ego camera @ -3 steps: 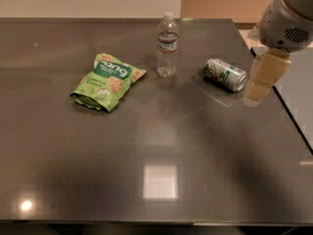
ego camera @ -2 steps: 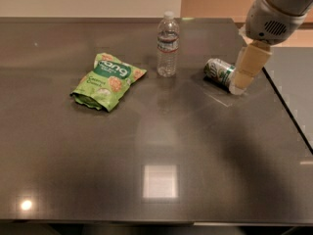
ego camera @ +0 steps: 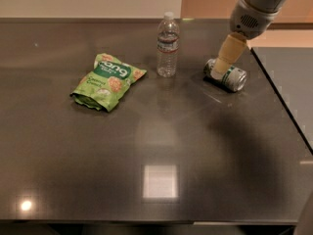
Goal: Place 7up can upright
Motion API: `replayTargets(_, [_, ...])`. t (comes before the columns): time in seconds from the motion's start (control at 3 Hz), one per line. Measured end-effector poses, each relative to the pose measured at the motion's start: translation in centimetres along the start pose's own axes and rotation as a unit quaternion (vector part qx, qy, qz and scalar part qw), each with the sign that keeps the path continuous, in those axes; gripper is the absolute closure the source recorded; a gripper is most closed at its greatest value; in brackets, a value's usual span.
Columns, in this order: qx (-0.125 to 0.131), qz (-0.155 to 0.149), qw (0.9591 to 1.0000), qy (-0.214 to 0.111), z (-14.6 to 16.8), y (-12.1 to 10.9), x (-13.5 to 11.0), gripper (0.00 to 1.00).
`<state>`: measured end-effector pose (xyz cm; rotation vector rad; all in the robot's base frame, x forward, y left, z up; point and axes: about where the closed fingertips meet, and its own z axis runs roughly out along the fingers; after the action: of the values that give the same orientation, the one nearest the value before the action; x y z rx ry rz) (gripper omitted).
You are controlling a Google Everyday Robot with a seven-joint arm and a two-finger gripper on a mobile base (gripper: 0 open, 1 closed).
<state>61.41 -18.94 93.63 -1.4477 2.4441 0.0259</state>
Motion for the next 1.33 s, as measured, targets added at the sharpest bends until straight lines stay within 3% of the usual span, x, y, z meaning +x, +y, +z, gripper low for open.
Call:
replayTargets(0.33, [-0.005, 0.058, 0.9982, 0.014, 2.9, -2.2, -0.6, 0.0])
replayTargets(1.33, [-0.031, 0.134, 0.99, 0.033, 7.8, -4.0, 0.7, 0.0])
